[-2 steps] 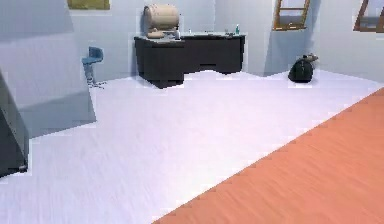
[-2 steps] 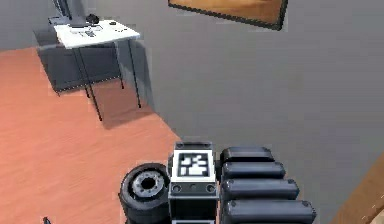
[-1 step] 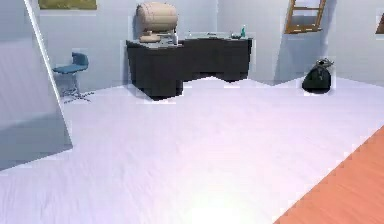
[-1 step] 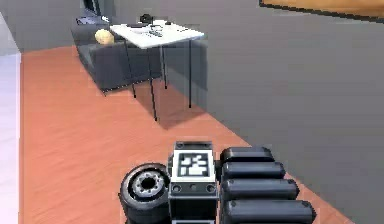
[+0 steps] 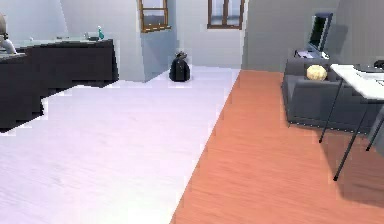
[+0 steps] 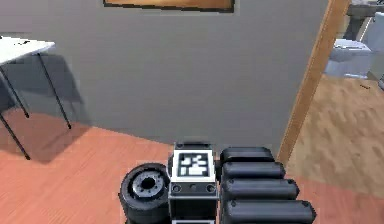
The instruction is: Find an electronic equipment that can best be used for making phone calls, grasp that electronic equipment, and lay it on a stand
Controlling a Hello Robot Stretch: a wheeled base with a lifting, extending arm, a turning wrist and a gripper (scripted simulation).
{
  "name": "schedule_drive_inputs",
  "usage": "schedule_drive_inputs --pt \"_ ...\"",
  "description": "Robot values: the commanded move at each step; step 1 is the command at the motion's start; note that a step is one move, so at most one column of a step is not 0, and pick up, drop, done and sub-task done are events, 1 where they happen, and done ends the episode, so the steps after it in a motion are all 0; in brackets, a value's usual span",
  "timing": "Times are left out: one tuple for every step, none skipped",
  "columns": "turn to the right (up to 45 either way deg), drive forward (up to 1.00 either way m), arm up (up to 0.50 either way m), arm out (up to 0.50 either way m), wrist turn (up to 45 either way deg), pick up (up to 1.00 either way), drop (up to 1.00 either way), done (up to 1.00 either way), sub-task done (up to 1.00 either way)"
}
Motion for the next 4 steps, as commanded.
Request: schedule_drive_inputs --pt "0.0 1.0 0.0 0.0 0.0 0.0 0.0 0.0 0.0" --pt "0.0 0.1 0.0 0.0 0.0 0.0 0.0 0.0 0.0" --pt "21.0 0.0 0.0 0.0 0.0 0.0 0.0 0.0 0.0" --pt "0.0 1.0 0.0 0.0 0.0 0.0 0.0 0.0 0.0"
